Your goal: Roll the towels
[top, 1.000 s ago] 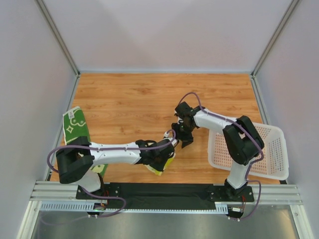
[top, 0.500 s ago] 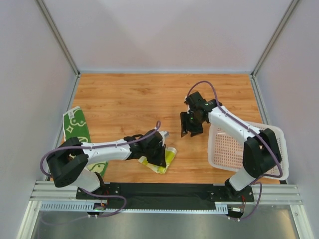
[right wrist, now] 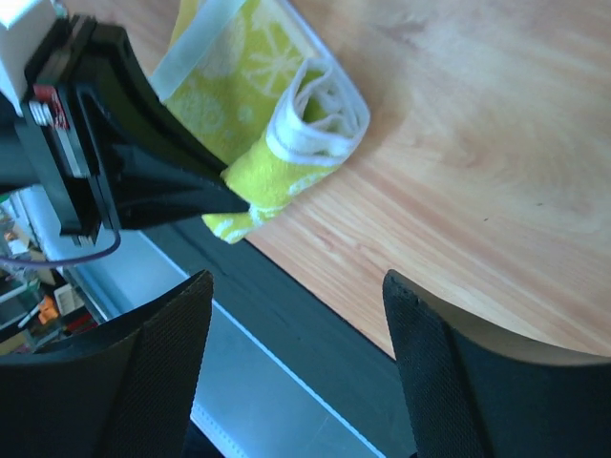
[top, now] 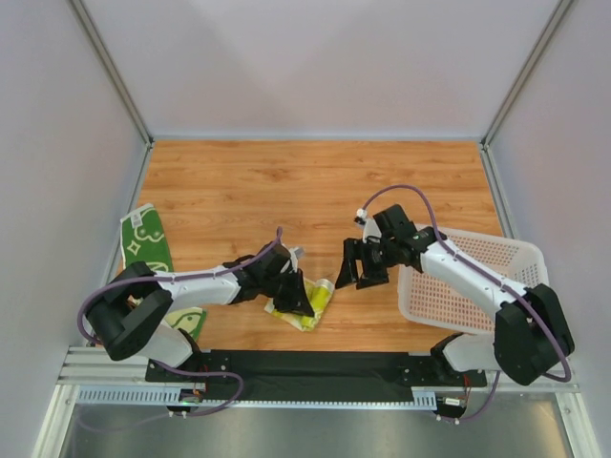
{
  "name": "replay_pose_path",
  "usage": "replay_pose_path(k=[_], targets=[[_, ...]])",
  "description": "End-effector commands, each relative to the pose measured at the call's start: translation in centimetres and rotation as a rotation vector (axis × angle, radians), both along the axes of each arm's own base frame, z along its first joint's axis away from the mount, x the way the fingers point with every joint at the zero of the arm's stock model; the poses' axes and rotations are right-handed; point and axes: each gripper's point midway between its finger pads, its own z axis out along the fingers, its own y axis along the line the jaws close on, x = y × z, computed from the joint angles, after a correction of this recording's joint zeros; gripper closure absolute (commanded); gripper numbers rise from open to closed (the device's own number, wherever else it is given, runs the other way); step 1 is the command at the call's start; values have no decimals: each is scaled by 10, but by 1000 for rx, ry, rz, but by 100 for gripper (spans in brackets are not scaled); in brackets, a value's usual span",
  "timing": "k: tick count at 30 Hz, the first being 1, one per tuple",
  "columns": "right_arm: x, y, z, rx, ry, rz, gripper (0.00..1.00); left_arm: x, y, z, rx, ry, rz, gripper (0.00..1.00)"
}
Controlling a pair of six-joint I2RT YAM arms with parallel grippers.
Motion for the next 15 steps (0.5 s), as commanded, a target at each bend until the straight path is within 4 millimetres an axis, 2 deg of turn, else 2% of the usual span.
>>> replay_pose_path(k=[1, 6, 15], targets=[[-2, 23, 24, 183, -63, 56, 25, 1, -9, 16, -103, 21, 10, 96], [-8, 28, 9, 183, -33, 59, 25, 0, -3, 6, -129, 93, 67, 96], [-2, 43, -31, 92, 34, 53, 25, 5, 13, -6, -86, 137, 93, 96]])
